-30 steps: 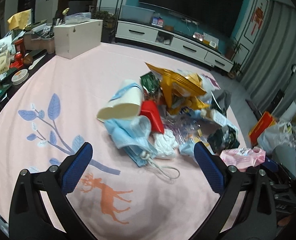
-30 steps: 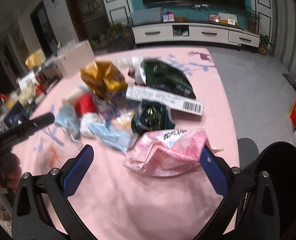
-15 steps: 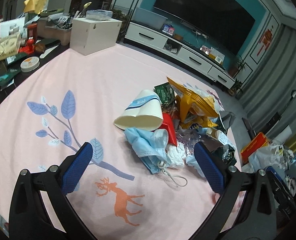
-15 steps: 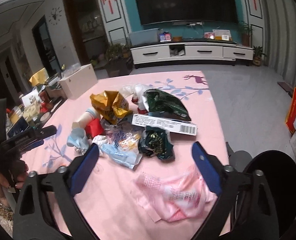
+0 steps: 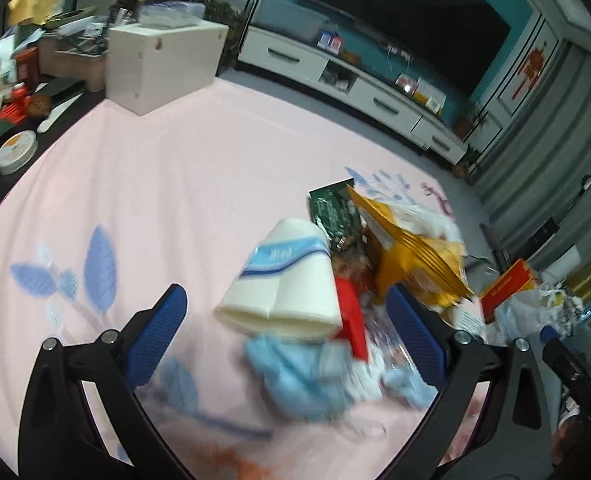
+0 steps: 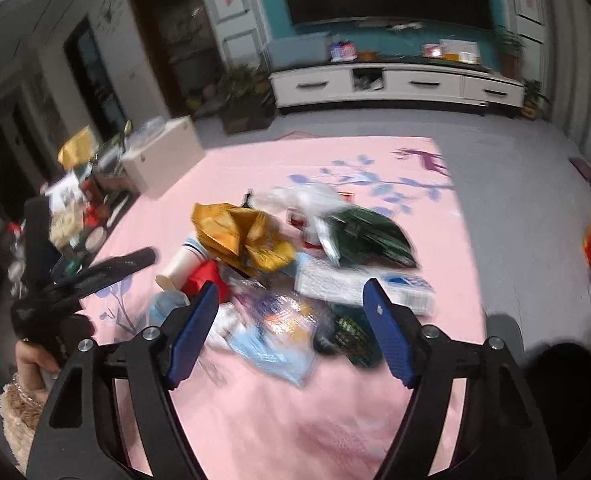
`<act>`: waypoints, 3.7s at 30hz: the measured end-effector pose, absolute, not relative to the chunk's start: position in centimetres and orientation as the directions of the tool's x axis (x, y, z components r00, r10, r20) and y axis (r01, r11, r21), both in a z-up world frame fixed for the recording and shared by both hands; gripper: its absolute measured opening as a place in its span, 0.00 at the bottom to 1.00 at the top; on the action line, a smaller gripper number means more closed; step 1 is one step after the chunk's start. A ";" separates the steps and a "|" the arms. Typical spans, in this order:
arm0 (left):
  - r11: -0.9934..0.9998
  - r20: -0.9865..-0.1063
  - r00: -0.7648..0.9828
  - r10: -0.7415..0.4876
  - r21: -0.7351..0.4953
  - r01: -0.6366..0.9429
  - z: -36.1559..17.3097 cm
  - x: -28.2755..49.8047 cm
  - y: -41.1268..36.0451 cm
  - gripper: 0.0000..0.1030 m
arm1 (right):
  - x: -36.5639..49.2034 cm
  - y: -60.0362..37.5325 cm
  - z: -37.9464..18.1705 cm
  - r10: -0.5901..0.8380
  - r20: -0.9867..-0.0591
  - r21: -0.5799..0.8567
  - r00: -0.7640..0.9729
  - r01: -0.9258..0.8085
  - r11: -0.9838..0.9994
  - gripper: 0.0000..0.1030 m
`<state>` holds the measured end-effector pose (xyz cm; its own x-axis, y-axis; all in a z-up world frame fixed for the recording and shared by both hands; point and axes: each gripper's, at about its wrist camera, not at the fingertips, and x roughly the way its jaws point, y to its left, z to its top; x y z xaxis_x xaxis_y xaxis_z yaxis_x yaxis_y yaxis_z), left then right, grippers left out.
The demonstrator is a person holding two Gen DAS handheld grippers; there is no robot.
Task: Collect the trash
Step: 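Grasp the white paper cup with the left tool while the right tool grasps the yellow chip bag, then carry the cup and chip bag in both tools over the black bin, then open the right tool to drop the chip bag into the bin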
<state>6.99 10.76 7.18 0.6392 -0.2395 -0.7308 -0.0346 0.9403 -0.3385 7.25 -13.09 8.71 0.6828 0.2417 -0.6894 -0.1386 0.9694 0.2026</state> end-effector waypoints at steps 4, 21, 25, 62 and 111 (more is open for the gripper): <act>0.951 -0.761 0.603 -0.240 -0.308 -0.010 5.9 9.4 10.0 0.96 | 12.3 -9.5 8.7 0.243 -0.738 0.190 0.629 -0.151 0.970 0.73; 0.910 -0.751 0.584 -0.309 -0.411 -0.047 3.7 9.0 11.3 0.59 | 18.3 -7.0 3.0 0.231 -0.833 0.220 0.504 -0.081 0.972 0.32; 0.903 -0.722 0.610 -0.325 -0.429 -0.027 4.7 8.0 11.3 0.45 | 17.4 -6.7 3.4 0.236 -0.822 0.207 0.518 -0.114 0.972 0.20; 0.862 -0.419 0.780 -0.465 -0.414 0.291 16.5 -4.0 1.5 0.35 | -4.4 -22.4 14.2 0.179 -0.438 0.408 0.881 0.018 0.913 0.17; 0.594 -0.677 0.177 -0.715 -0.453 0.665 5.3 -8.9 -29.1 0.88 | -9.3 -42.8 1.8 -0.099 -0.766 0.434 0.635 0.625 0.649 0.81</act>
